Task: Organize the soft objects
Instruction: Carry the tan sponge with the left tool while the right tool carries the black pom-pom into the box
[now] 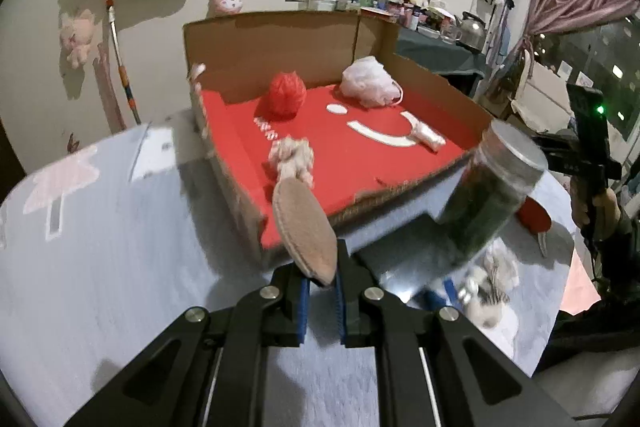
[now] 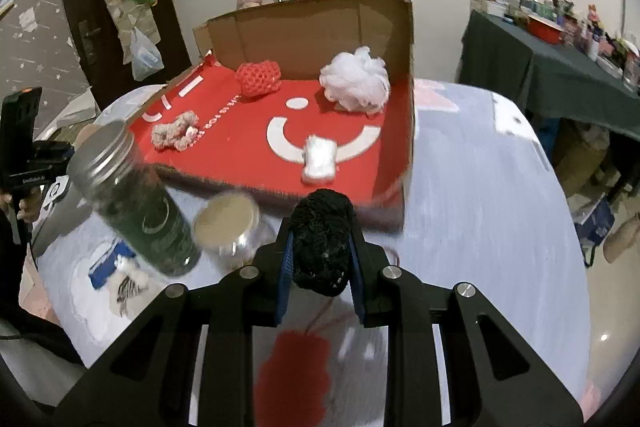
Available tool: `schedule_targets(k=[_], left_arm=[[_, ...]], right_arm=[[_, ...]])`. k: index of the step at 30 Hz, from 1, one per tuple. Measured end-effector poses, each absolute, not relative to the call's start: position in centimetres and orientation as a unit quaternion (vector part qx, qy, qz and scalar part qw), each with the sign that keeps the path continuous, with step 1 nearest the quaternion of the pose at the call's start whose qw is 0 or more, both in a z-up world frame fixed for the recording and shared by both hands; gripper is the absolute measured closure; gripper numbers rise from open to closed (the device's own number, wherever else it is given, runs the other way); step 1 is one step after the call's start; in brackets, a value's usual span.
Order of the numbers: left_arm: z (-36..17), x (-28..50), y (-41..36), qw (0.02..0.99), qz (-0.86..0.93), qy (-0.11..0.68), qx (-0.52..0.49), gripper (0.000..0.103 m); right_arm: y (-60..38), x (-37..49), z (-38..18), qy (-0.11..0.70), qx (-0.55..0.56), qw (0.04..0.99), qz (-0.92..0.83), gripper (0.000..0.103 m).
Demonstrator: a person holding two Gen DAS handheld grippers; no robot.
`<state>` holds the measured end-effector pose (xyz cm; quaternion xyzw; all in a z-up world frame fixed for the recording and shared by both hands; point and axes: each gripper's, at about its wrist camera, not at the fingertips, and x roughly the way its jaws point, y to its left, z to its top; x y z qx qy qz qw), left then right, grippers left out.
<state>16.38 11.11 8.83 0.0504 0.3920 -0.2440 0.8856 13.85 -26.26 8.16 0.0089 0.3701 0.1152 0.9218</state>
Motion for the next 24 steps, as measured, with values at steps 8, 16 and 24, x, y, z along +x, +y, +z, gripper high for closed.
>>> schedule_targets(k=[8, 16, 24], left_arm=[[10.1, 20.5, 8.2, 0.871, -0.272, 0.407, 0.047, 0.092], [10.4, 25.6, 5.0, 0.849, -0.272, 0.451, 0.026, 0.092], [9.1, 31.5, 3.5, 0.835, -0.238, 0.496, 0.009, 0.092]], right_arm=[[-25.2, 18.9, 9.5, 0.382, 0.022, 0.911, 0.156, 0.08], [-23.3, 25.3, 9.4, 0.429, 0.019, 0.891, 0.146, 0.08], [-22.9, 32.1, 6.6, 0.506, 0.008, 0.858, 0.085, 0.08]])
